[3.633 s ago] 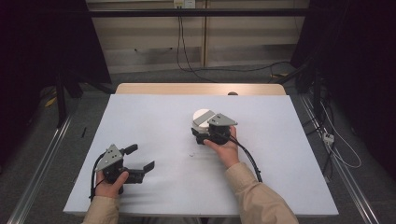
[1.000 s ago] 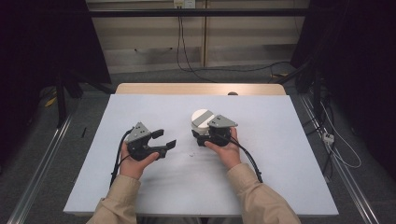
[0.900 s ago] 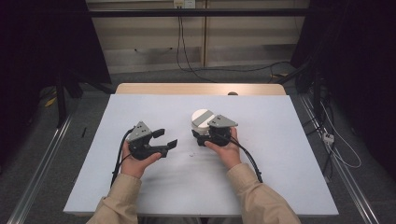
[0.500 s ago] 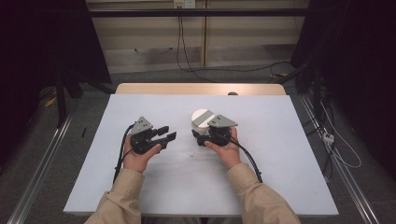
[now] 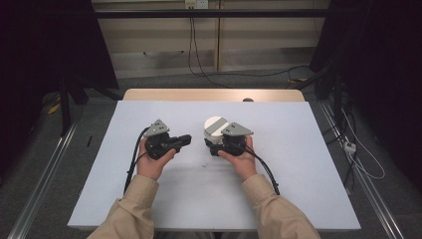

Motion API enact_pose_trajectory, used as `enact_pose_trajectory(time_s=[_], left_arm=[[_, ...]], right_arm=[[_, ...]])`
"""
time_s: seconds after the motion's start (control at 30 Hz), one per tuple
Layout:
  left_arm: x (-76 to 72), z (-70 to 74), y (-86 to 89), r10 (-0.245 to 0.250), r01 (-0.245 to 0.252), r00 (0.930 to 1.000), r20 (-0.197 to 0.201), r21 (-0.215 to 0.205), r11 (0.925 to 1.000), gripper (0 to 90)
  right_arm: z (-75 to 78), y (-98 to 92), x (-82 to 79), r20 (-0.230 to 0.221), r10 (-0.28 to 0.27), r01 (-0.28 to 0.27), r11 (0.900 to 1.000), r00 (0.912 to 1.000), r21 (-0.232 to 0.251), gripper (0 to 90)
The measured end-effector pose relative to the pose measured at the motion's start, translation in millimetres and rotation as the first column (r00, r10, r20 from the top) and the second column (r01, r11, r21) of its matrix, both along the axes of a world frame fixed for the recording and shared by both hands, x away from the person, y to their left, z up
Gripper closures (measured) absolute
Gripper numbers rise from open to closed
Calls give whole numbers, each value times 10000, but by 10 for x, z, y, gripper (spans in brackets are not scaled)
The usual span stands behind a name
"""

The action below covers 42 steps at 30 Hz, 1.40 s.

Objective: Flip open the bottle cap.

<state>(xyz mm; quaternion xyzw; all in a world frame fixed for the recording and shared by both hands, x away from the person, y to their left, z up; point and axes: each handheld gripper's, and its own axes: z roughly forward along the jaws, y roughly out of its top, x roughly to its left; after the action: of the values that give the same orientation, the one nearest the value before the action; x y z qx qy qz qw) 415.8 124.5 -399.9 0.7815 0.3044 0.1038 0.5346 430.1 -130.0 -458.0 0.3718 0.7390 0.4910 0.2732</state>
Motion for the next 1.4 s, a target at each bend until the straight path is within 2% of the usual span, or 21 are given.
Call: enact_pose_trajectory(time_s=[0.07, 0.17, 0.37, 0.63, 0.87, 0.9, 1.03, 1.1, 1.23, 1.4], left_arm=[[13, 12, -25, -135, 134, 9999, 21, 86, 9999, 900], [37, 15, -62, -308, 309, 9995, -55, 254, 9992, 900], [76, 11, -127, -364, 369, 9992, -185, 254, 9990, 900], [90, 24, -221, -586, 594, 9981, -167, 514, 9969, 900], [115, 1, -300, -658, 671, 9975, -237, 552, 9962, 900], [119, 4, -310, -661, 675, 9975, -234, 679, 9954, 900], [132, -2, -355, -653, 666, 9976, -238, 581, 9961, 900], [138, -1, -374, -653, 664, 9977, -168, 763, 9949, 900], [144, -8, -414, -641, 658, 9976, -253, 730, 9952, 900], [143, 9, -456, -654, 665, 9977, -170, 776, 9948, 900]], right_arm=[[1, 1, 0, -4, -7, 7, 10000, 10000, -9, 186], [1, 3, -1, 9, 13, -13, 10000, 10000, -17, 186], [-1, 3, -1, 12, -2, 2, 10000, 10000, -7, 186], [-1, 3, -4, -9, -10, 10, 10000, 10000, 6, 186], [-1, 3, -5, -5, -10, 10, 10000, 10000, 3, 186], [-1, 4, -6, -4, -9, 9, 10000, 10000, -1, 186], [-2, 4, -6, 10, -10, 10, 10000, 10000, -1, 186], [-2, 4, -6, 7, -10, 10, 10000, 10000, -2, 186], [-5, 3, -6, 25, -15, 14, 10000, 10000, 19, 186], [-6, 3, -7, 62, -14, 14, 10000, 10000, 2, 186]])
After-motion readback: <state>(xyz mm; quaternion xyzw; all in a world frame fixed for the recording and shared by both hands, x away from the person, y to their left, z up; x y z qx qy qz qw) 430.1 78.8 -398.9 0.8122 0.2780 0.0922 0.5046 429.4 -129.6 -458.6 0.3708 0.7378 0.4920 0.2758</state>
